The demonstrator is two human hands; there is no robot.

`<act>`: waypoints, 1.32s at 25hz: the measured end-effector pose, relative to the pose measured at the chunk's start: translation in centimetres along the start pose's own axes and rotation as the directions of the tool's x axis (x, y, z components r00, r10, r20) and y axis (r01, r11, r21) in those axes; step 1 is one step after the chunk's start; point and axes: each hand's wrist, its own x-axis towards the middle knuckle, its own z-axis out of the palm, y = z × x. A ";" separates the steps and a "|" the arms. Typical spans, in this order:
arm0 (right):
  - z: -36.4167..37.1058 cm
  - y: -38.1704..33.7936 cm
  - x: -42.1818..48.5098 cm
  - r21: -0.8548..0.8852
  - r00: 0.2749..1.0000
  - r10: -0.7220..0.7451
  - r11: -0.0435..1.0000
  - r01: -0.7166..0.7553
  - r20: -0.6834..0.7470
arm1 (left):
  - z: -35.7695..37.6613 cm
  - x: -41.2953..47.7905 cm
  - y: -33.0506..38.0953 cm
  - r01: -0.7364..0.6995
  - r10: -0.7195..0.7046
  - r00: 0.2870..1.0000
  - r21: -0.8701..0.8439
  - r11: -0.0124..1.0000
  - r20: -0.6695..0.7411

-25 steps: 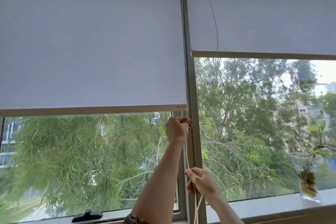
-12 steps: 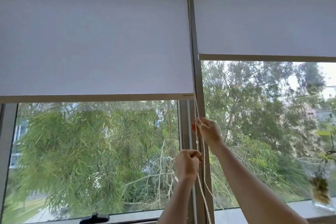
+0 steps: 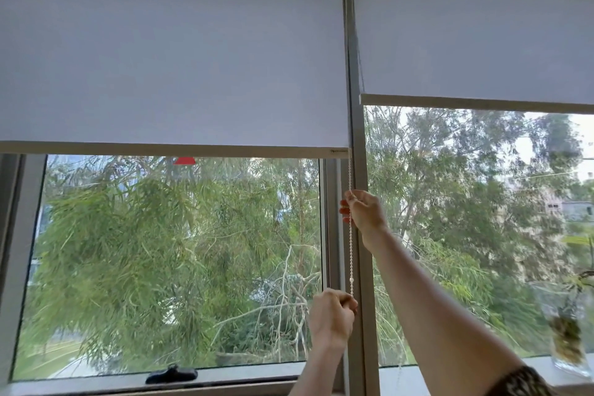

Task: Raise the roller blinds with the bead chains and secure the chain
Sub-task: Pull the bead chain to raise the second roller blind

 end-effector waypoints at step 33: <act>-1.9 13.7 -10.0 -0.140 0.996 0.036 0.990 -0.024 0.083 | -6.1 12.5 10.1 0.085 -0.067 0.996 -0.634 0.769 0.052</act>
